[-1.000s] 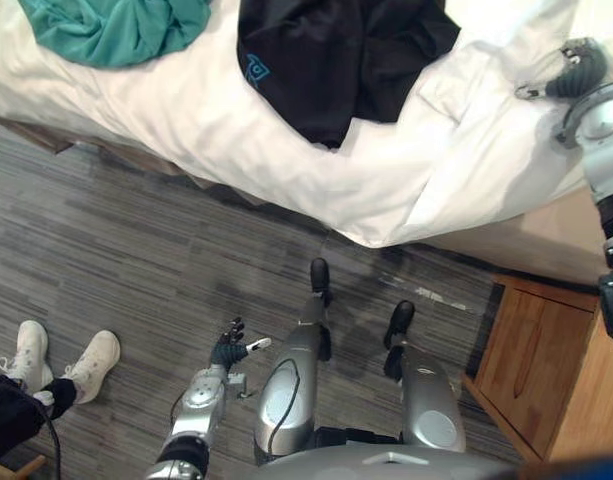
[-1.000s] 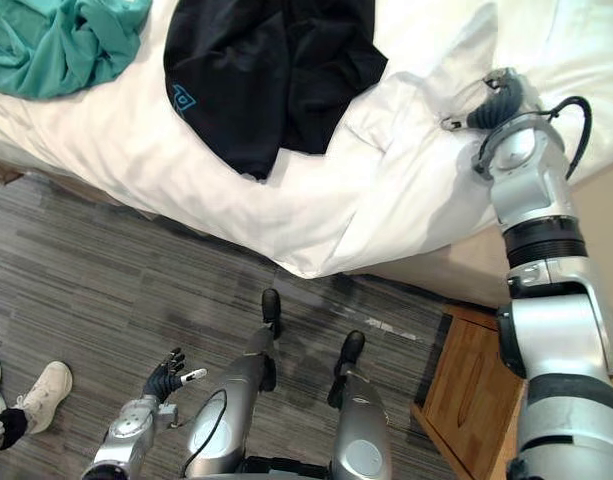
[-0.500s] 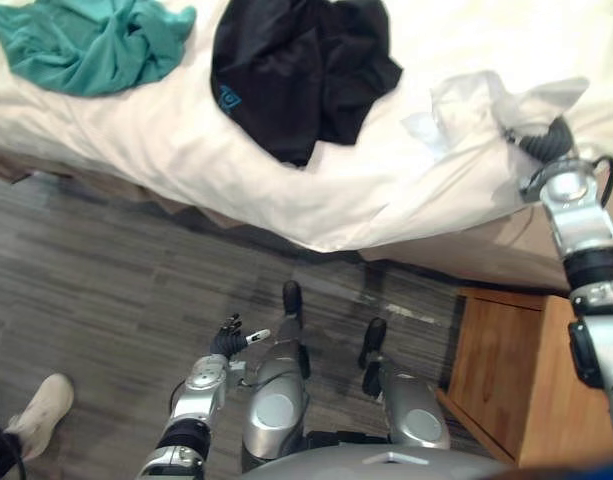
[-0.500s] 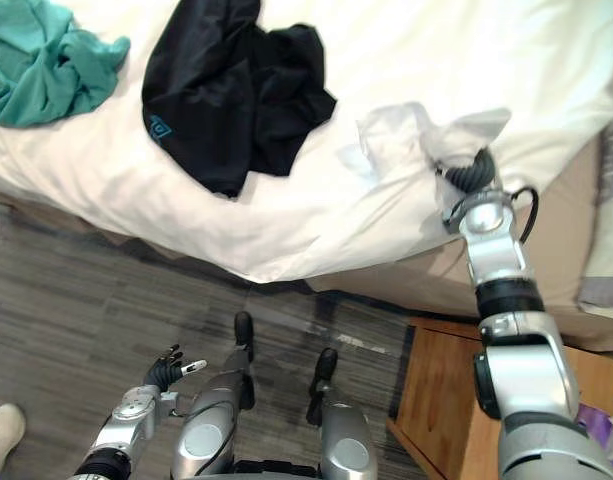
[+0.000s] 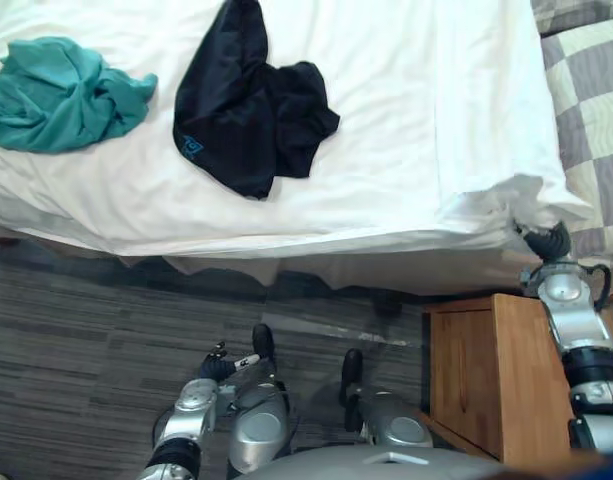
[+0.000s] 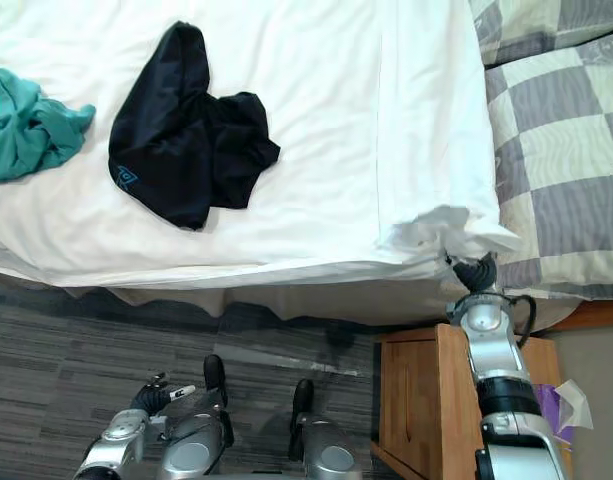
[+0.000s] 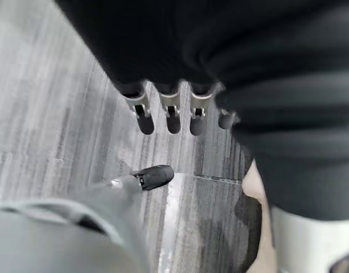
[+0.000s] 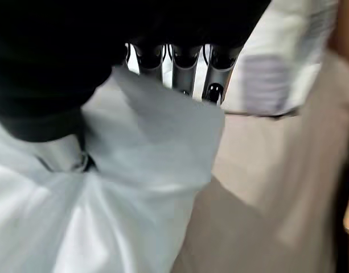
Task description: Tidy the bed and pick cloth on bed and put in laundry
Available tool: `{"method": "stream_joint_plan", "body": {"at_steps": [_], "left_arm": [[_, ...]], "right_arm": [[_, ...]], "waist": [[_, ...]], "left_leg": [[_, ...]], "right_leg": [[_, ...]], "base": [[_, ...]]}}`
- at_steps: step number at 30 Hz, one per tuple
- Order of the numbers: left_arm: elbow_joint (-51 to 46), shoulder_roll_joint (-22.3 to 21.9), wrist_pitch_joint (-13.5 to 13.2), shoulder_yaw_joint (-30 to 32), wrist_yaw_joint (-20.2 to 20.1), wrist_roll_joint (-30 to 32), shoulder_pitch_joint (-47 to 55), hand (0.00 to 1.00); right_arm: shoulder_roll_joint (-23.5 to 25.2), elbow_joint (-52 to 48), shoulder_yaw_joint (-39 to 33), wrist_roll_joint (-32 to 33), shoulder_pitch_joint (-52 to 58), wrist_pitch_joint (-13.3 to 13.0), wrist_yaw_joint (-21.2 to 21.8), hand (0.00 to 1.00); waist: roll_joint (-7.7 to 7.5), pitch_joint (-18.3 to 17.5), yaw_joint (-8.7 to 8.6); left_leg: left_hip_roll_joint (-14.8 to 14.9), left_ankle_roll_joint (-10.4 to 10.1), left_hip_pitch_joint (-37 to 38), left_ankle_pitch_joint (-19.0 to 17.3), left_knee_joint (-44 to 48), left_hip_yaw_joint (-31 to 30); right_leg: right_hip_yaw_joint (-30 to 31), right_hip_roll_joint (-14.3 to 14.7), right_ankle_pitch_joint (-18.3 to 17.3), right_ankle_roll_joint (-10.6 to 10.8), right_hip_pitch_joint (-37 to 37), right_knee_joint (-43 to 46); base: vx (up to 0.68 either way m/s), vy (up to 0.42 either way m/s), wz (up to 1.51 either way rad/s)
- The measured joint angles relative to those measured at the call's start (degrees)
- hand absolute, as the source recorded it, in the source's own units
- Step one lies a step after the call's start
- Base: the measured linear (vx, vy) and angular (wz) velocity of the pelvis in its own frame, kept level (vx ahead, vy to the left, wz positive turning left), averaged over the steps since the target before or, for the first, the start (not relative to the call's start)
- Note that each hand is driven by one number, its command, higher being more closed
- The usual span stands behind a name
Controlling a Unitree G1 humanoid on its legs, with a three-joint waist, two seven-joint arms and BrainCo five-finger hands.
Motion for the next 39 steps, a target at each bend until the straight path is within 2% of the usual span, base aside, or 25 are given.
{"method": "stream_joint_plan", "body": {"at_steps": [4, 6, 10, 13, 18, 19, 24, 27, 29, 30, 31, 32, 35, 36, 38, 39], "left_arm": [[1.35, -0.09, -0.06, -0.02, -0.07, -0.08, 1.69, 0.00], [1.34, -0.25, -0.23, 0.24, -0.07, -0.14, 3.28, 0.00], [1.41, -0.83, -0.66, 1.77, -0.09, -0.13, 5.66, 0.00], [1.57, -1.89, -1.34, 3.85, -0.53, -0.13, 6.94, 0.00], [3.71, -2.99, -2.49, 5.64, -2.20, -0.13, 7.99, 0.00], [3.72, -3.01, -2.48, 5.66, -2.27, -0.13, 8.54, 0.00], [3.72, -2.95, -2.31, 5.65, -2.36, -0.07, 9.58, 0.00], [3.50, -2.23, -0.88, 5.56, -2.30, -0.06, 8.65, 0.00], [3.28, -1.85, -0.05, 5.53, -2.13, -0.09, 6.99, 0.00], [3.08, -1.49, 0.51, 5.48, -2.09, -0.20, 5.23, 0.00], [2.95, -1.39, 0.60, 5.46, -2.08, -0.23, 4.68, 0.00], [2.04, -1.36, 1.06, 5.42, -2.07, -0.36, 2.70, 0.00], [0.80, -1.38, 1.28, 4.95, -2.10, -1.55, 0.09, 0.00], [0.66, -1.43, 1.18, 4.04, -2.09, -2.33, -1.23, 0.00], [0.46, -2.09, 0.61, 3.15, -2.04, -3.84, -2.51, 0.00], [0.34, -3.03, -0.52, 3.10, -1.79, -5.30, -3.25, 0.00]], "right_arm": [[3.48, -1.41, -4.83, 7.52, 3.99, -2.40, -1.73, 0.00], [5.90, -2.20, -9.58, 11.34, 7.54, -2.91, -2.66, 0.00], [6.37, -2.07, -16.15, 12.17, 15.37, -3.06, -3.80, 0.00], [6.36, -1.09, -21.42, 15.27, 20.18, -4.77, -3.94, 0.00], [6.36, -1.05, -24.05, 18.39, 23.31, -7.33, -3.48, 0.00], [6.37, -1.07, -24.10, 19.18, 23.66, -8.03, -2.58, 1.00], [6.44, -1.49, -22.95, 25.08, 22.92, -8.39, 4.91, 1.00], [6.48, -3.64, -16.96, 35.68, 18.26, -5.93, 11.96, 1.00], [6.53, -4.38, -13.84, 41.84, 13.00, -4.53, 13.34, 1.00], [6.52, -4.33, -12.35, 47.20, 8.02, -3.96, 13.71, 1.00], [6.53, -4.33, -12.21, 49.26, 6.51, -3.89, 13.85, 1.00], [6.41, -4.18, -12.31, 54.87, 0.90, -3.84, 14.29, 1.00], [5.88, -3.34, -12.39, 62.97, -9.87, -3.84, 16.29, 1.00], [4.86, -3.37, -12.39, 65.84, -14.54, -3.85, 17.14, 1.00], [2.73, -3.62, -12.37, 69.37, -20.59, -3.99, 17.73, 1.00], [1.34, -4.42, -12.32, 72.18, -23.85, -4.67, 17.72, 1.00]], "waist": [[0.12, -2.25, -1.20], [0.11, -2.79, -1.71], [0.61, -5.49, -3.50], [1.34, -6.82, -5.31], [2.25, -8.43, -6.06], [2.36, -8.92, -6.00], [2.38, -9.82, -5.22], [1.90, -9.51, -4.75], [1.92, -8.72, -4.43], [1.94, -6.75, -4.00], [1.92, -6.03, -3.68], [2.24, -3.69, -2.76], [4.23, 0.26, -1.86], [5.57, 2.40, -1.70], [7.49, 3.91, -1.34], [8.58, 4.62, -1.12]], "left_leg": [[-0.49, 0.31, 0.41, -0.65, 0.00, 1.19], [-0.88, 0.32, 1.79, -1.39, 0.00, 2.05], [-1.13, 0.31, 2.93, -2.01, -0.07, 3.33], [-1.11, 0.08, 5.05, -2.47, -0.36, 3.89], [-0.89, -0.43, 6.90, -3.18, -0.42, 4.79], [-0.92, -0.32, 7.05, -3.28, -0.42, 4.88], [-1.14, -0.09, 7.00, -3.44, -0.42, 4.80], [-1.39, 0.21, 4.89, -3.62, -0.40, 4.35], [-1.55, 0.46, 2.54, -3.03, -0.37, 3.22], [-1.67, 0.98, 1.19, -2.26, -0.34, 3.09], [-1.75, 1.02, 0.84, -2.11, -0.34, 3.04], [-1.97, 1.55, -0.85, -1.51, -0.18, 2.99], [-2.42, 2.54, -3.53, -0.60, 0.00, 1.95], [-2.67, 2.94, -4.34, -0.29, 0.01, 1.71], [-2.97, 3.40, -6.79, 0.09, 0.02, 1.54], [-3.10, 3.54, -8.72, 0.31, 0.08, 1.33]], "right_leg": [[1.08, -0.52, 0.16, 0.33, -0.02, -0.14], [2.56, -0.77, 0.25, 0.49, 0.54, -0.07], [3.48, -1.05, 0.05, 0.82, 1.29, -0.13], [3.95, -1.07, -1.04, 1.18, 2.63, -0.02], [4.25, -1.02, -1.82, 0.85, 4.07, -0.04], [4.31, -1.07, -1.90, 0.95, 4.25, -0.03], [4.40, -1.58, -2.12, 1.35, 4.39, -0.04], [4.45, -1.75, -2.27, 1.73, 3.18, -0.09], [4.42, -1.91, -2.01, 2.20, 0.86, -0.01], [4.37, -1.99, -1.09, 2.70, -0.37, -0.02], [4.36, -2.03, -0.75, 2.69, -0.65, -0.07], [4.20, -2.24, 0.80, 2.53, -2.21, -0.03], [3.58, -2.49, 2.62, 2.09, -4.13, -0.44], [3.20, -2.69, 2.96, 1.93, -4.71, -0.47], [3.14, -2.93, 3.19, 2.00, -7.34, 0.15], [3.11, -3.09, 3.16, 1.98, -9.56, 1.06]], "base": [[0.06, 0.006, -0.15], [0.10, 0.018, -0.28], [0.07, 0.000, -0.21], [0.03, -0.004, -0.13], [-0.01, -0.002, -0.07], [0.00, 0.000, 0.00], [0.01, 0.004, 0.02], [0.00, 0.012, 0.06], [0.00, 0.023, 0.20], [-0.01, 0.027, 0.18], [-0.03, 0.034, 0.13], [-0.02, 0.024, 0.14], [0.00, 0.037, 0.19], [-0.01, 0.044, 0.16], [0.00, 0.040, 0.12], [0.01, 0.030, 0.13]]}}
